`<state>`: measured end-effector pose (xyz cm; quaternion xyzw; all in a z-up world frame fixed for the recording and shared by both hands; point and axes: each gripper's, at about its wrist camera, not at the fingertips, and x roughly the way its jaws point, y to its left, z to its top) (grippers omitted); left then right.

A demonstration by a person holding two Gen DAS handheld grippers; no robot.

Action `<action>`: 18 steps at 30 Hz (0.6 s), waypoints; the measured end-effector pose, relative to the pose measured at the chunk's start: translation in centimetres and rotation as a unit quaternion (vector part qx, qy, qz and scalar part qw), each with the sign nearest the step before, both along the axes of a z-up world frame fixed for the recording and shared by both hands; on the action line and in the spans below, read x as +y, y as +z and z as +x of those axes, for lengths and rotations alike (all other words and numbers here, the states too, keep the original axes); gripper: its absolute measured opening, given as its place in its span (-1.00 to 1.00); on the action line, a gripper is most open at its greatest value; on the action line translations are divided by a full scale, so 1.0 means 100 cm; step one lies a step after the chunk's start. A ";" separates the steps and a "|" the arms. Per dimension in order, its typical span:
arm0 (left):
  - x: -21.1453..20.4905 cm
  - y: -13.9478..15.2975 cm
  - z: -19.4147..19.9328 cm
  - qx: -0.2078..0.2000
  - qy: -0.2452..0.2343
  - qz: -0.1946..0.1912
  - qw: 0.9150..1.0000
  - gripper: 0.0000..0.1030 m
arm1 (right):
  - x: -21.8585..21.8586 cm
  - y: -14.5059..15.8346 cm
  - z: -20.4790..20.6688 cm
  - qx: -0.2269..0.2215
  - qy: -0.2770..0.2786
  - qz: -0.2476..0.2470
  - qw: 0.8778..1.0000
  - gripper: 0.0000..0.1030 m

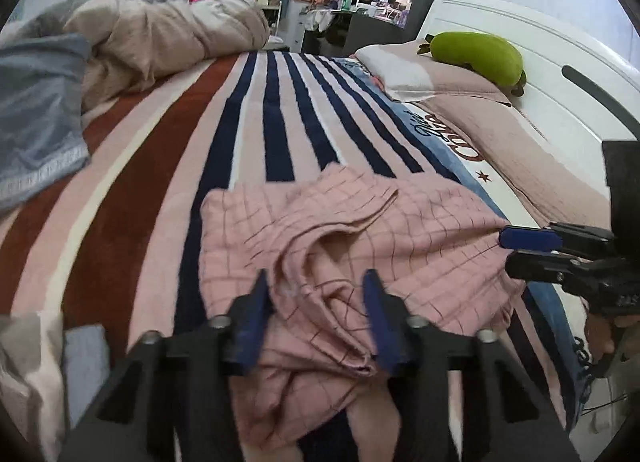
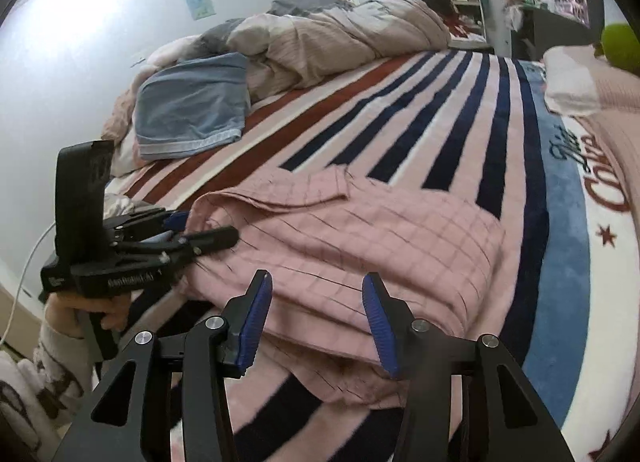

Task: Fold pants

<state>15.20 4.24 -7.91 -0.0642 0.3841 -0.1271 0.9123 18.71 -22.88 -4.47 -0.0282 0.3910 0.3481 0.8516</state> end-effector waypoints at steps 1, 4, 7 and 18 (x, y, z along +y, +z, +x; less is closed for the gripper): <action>0.003 0.001 -0.004 0.002 -0.008 -0.006 1.000 -0.56 | -0.002 -0.002 0.000 0.001 0.000 0.003 1.000 -0.18; 0.008 0.010 -0.014 0.001 -0.030 -0.030 0.999 -0.83 | -0.004 -0.007 0.004 0.008 0.000 0.019 1.000 -0.18; 0.019 0.024 -0.022 -0.009 -0.023 -0.018 1.000 -0.95 | -0.006 -0.007 0.006 0.005 0.000 0.027 1.000 -0.18; 0.043 0.025 -0.021 0.009 -0.014 -0.023 1.000 0.07 | -0.009 -0.006 0.001 -0.003 0.001 0.026 1.000 -0.18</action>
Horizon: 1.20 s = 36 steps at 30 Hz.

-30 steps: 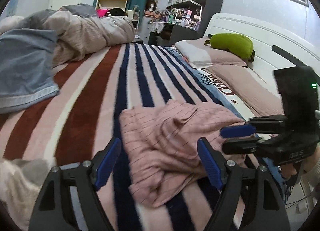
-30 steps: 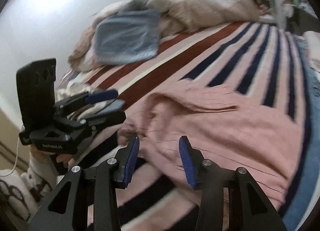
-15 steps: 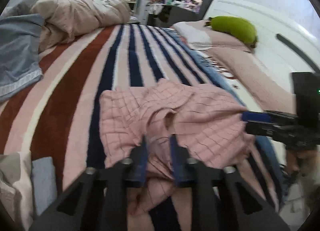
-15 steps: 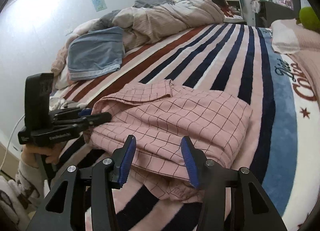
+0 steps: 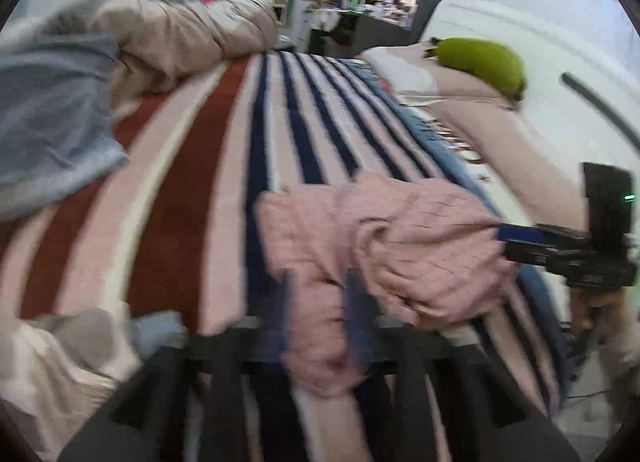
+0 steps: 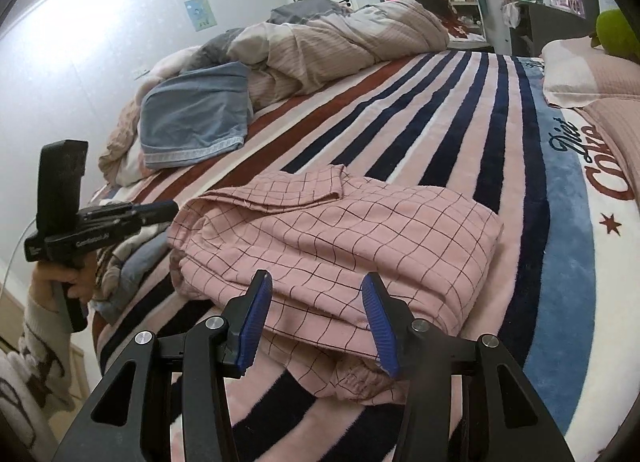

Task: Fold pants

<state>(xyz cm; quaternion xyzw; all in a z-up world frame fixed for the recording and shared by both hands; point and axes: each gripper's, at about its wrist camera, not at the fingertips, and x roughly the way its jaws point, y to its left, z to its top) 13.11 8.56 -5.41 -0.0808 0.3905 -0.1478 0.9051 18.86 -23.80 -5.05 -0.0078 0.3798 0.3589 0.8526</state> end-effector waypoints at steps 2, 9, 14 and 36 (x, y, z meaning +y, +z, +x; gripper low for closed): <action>-0.004 -0.002 -0.004 -0.001 -0.023 -0.019 1.000 0.13 | 0.000 -0.001 0.000 0.002 0.000 0.001 1.000 -0.17; -0.043 -0.015 -0.015 -0.008 -0.058 0.052 0.997 0.13 | 0.006 -0.002 -0.002 0.005 0.006 0.000 1.000 -0.14; -0.060 -0.017 -0.022 -0.031 -0.055 0.124 0.990 0.05 | 0.009 -0.004 -0.001 0.007 0.010 -0.002 1.000 -0.14; -0.067 -0.005 0.000 -0.044 -0.149 0.205 0.966 -0.92 | 0.007 -0.007 0.001 0.019 0.012 0.016 1.000 -0.16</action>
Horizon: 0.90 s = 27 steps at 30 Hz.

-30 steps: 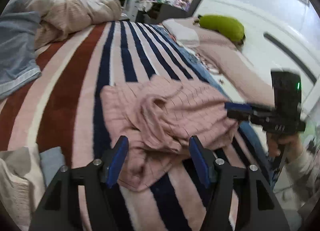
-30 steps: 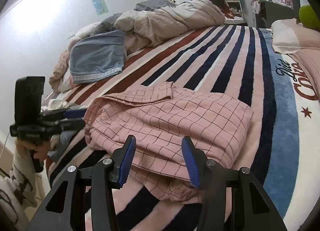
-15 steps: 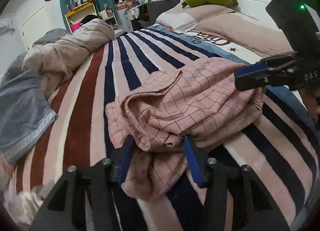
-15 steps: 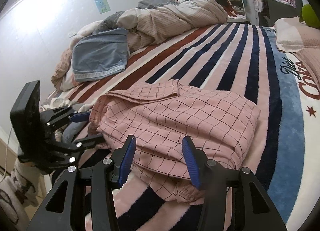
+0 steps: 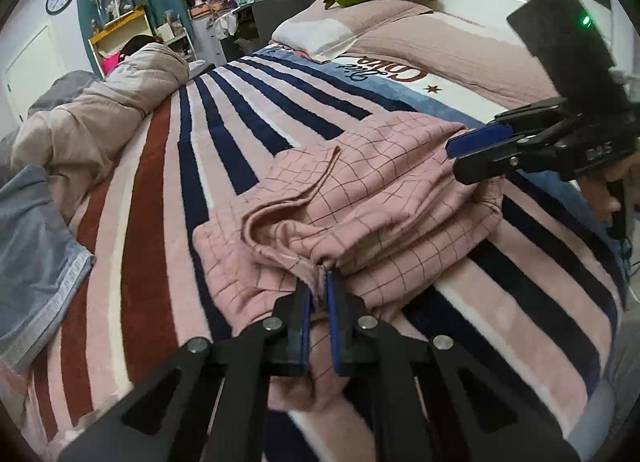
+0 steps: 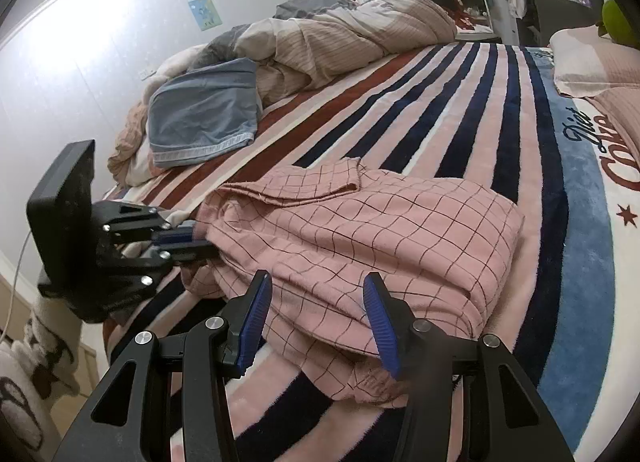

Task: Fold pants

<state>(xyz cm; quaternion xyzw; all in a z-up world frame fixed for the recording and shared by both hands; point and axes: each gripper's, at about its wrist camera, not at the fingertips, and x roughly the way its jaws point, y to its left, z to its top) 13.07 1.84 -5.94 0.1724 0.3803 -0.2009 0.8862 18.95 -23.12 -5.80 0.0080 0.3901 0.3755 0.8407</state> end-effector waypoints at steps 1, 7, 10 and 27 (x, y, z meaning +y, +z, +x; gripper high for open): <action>0.002 0.002 -0.001 -0.002 0.003 0.005 1.000 -0.92 | 0.000 0.000 0.000 0.000 0.000 0.000 1.000 -0.16; 0.019 0.007 -0.005 -0.008 0.019 0.025 0.999 -0.92 | -0.002 -0.001 0.000 0.002 -0.002 0.003 1.000 -0.16; 0.025 0.008 -0.005 -0.010 0.033 0.024 0.999 -0.94 | -0.001 -0.001 0.000 0.002 -0.003 0.003 1.000 -0.16; 0.054 0.044 0.007 -0.015 0.087 -0.111 0.990 -0.09 | 0.000 0.005 -0.002 -0.001 -0.003 0.004 1.000 -0.15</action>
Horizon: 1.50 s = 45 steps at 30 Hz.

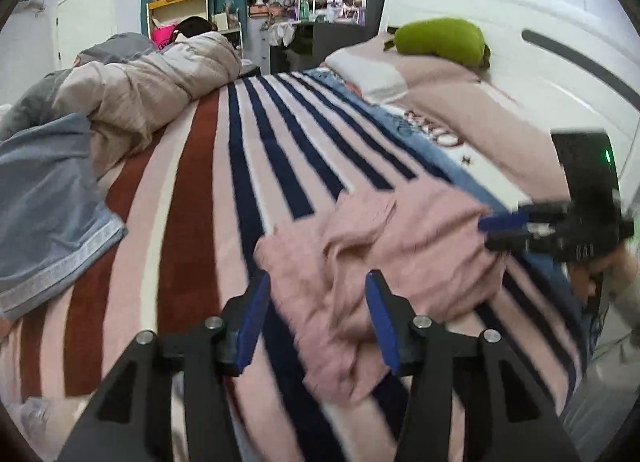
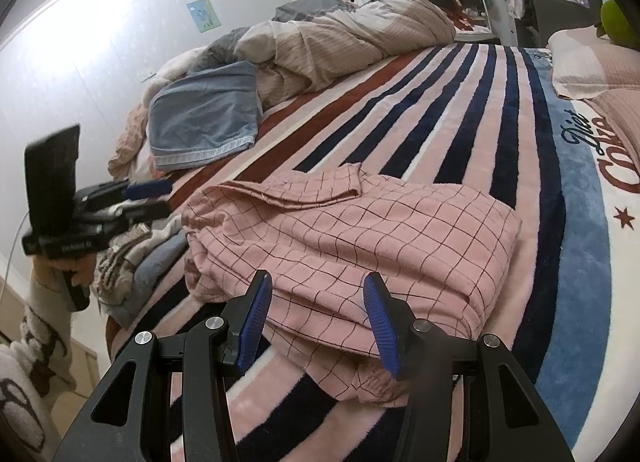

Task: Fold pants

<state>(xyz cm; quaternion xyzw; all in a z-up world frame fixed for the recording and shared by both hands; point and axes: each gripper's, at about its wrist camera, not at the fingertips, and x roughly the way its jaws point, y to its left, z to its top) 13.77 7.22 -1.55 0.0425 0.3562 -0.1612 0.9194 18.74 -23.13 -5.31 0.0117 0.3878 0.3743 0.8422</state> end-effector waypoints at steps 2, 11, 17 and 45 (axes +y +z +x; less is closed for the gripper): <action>-0.014 -0.001 0.016 -0.004 -0.001 0.012 1.000 0.03 | -0.001 -0.001 0.000 0.000 0.001 0.003 1.000 -0.15; -0.074 -0.057 0.087 0.059 -0.034 0.166 0.984 0.19 | -0.013 -0.003 0.002 0.009 -0.002 0.016 1.000 -0.15; -0.012 -0.047 0.106 0.068 0.083 0.041 0.993 -0.29 | -0.018 0.000 -0.002 0.004 -0.001 0.018 1.000 -0.15; 0.019 -0.037 0.033 0.075 0.050 -0.142 0.986 0.14 | -0.034 -0.019 0.006 -0.049 -0.093 -0.085 0.991 0.01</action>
